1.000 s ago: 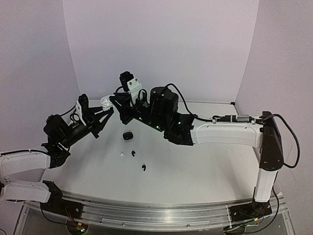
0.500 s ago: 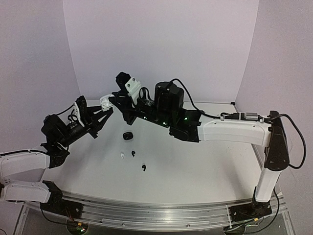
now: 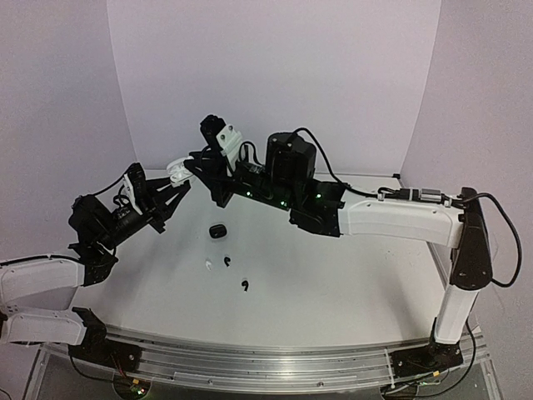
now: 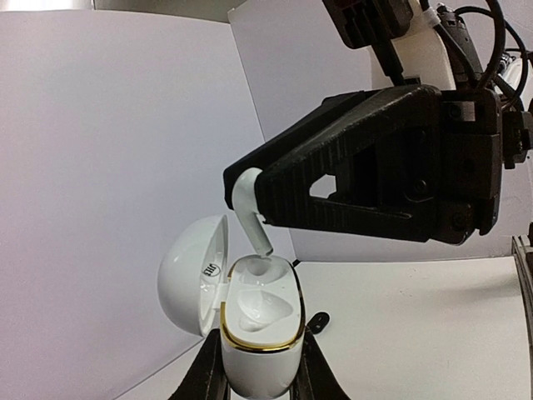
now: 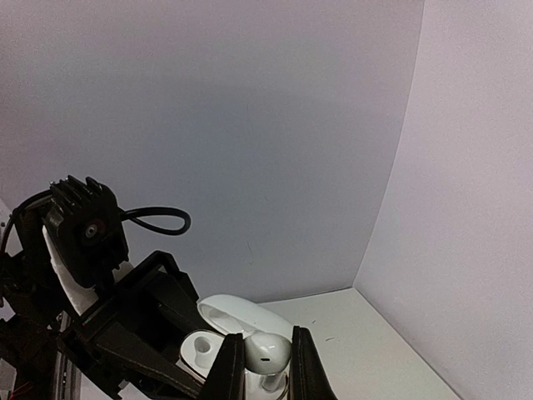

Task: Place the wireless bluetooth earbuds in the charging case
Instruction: Insert the right earbud into the right side groove of the charging case.

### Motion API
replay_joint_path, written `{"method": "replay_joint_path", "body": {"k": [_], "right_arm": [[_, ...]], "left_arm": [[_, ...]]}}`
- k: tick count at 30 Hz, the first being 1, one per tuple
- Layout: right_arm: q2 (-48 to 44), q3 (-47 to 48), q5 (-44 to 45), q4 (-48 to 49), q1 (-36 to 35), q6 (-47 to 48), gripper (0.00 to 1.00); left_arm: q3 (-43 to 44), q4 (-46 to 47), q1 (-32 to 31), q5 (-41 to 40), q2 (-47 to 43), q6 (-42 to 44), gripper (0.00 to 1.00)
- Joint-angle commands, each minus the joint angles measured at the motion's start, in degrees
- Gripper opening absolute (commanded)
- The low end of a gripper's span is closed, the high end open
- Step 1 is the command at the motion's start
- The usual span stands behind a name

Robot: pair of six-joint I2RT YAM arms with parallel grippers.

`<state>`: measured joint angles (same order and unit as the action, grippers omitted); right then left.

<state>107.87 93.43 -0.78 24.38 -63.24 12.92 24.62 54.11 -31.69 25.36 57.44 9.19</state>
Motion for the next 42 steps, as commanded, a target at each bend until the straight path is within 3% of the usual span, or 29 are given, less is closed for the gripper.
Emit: {"method": "replay_joint_path", "body": {"k": [1, 24, 42], "right_arm": [[-2.1, 2.2, -1.4, 2.7, 0.4, -1.7, 0.00], [3.2, 5.6, -3.9, 2.2, 0.6, -2.0, 0.00], [2.7, 4.1, 3.2, 2.6, 0.6, -1.8, 0.00]], "left_arm": [[2.0, 3.4, 0.4, -0.6, -0.6, 0.2, 0.00], [2.7, 2.4, 1.2, -0.9, -0.3, -4.9, 0.00], [2.7, 2.4, 1.2, -1.2, -0.4, -4.3, 0.00]]}}
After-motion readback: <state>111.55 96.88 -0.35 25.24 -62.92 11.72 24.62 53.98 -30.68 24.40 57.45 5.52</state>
